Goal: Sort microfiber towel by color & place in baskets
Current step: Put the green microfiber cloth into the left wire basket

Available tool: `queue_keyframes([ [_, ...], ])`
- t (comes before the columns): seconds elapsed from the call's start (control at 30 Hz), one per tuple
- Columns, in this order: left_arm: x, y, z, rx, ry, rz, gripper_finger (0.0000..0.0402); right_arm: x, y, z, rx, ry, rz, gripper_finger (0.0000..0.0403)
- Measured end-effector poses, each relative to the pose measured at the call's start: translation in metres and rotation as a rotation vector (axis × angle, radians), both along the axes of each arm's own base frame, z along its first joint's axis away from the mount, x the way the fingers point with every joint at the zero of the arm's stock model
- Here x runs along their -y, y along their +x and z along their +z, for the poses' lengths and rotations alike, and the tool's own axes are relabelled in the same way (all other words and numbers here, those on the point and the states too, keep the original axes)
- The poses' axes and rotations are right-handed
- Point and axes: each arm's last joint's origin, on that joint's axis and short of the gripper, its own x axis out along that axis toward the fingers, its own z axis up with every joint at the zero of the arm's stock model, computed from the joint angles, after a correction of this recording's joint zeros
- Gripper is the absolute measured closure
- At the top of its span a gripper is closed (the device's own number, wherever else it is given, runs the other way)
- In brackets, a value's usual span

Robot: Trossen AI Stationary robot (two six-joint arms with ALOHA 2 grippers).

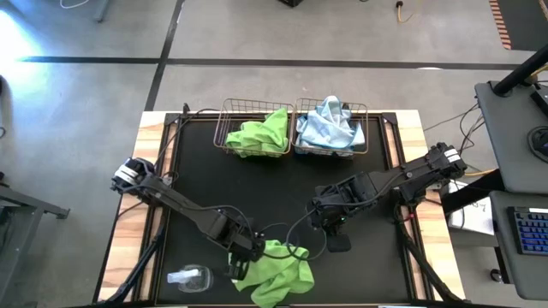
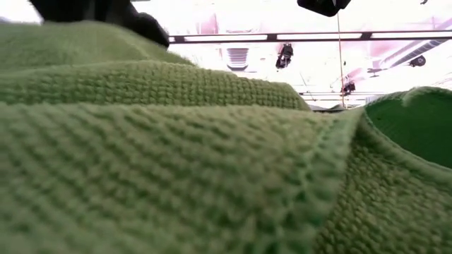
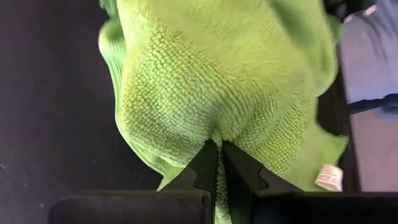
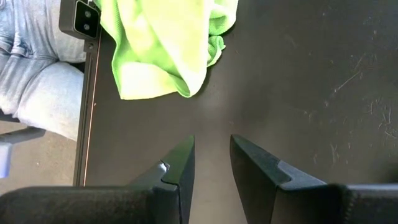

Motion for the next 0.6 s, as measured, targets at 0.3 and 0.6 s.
queue_keyframes([
  [0.3,-0.002,0.004,0.047,0.045,0.115,0.009,0.0402,0.001,0.0,0.0,0.007,-0.02,-0.009,0.0307],
  [0.6,-0.01,0.004,0.088,0.145,0.306,0.12,0.0402,0.001,0.001,0.0,0.015,-0.045,-0.02,0.0307],
])
